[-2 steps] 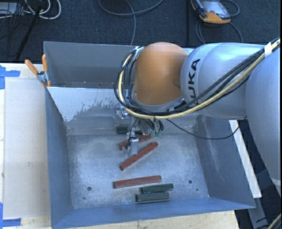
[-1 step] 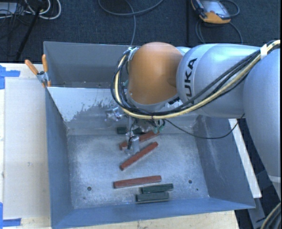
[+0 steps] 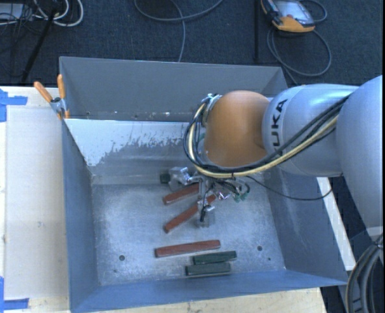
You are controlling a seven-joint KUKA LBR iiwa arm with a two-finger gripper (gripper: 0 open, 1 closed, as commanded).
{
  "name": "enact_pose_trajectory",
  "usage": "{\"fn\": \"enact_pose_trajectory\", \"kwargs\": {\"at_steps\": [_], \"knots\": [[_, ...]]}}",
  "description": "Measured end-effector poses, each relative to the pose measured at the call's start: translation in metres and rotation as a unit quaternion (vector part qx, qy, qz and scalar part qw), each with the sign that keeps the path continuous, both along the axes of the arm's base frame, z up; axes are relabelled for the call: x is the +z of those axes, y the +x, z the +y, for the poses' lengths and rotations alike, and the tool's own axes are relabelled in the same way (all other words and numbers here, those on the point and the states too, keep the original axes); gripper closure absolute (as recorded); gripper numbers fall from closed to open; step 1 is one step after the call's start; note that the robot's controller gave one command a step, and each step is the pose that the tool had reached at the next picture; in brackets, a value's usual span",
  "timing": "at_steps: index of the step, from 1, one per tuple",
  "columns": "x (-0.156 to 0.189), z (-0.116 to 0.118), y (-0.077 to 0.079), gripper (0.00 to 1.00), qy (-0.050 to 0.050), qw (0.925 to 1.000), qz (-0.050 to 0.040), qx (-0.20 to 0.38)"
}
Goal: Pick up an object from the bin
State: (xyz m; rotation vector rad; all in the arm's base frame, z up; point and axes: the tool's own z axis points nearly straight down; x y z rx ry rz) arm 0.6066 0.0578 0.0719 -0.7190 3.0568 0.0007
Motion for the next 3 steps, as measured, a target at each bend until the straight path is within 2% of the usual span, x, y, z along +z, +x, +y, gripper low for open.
{"fn": "enact_pose_trajectory", "kwargs": {"at_steps": [1, 3], "knots": [[-0.0010, -0.0060, -0.0115, 1.00, 0.001, 0.9869, -0.0008, 0.161], [0.0017, -0.0061, -0.0123, 1.00, 0.001, 0.9870, 0.0005, 0.161]]}}
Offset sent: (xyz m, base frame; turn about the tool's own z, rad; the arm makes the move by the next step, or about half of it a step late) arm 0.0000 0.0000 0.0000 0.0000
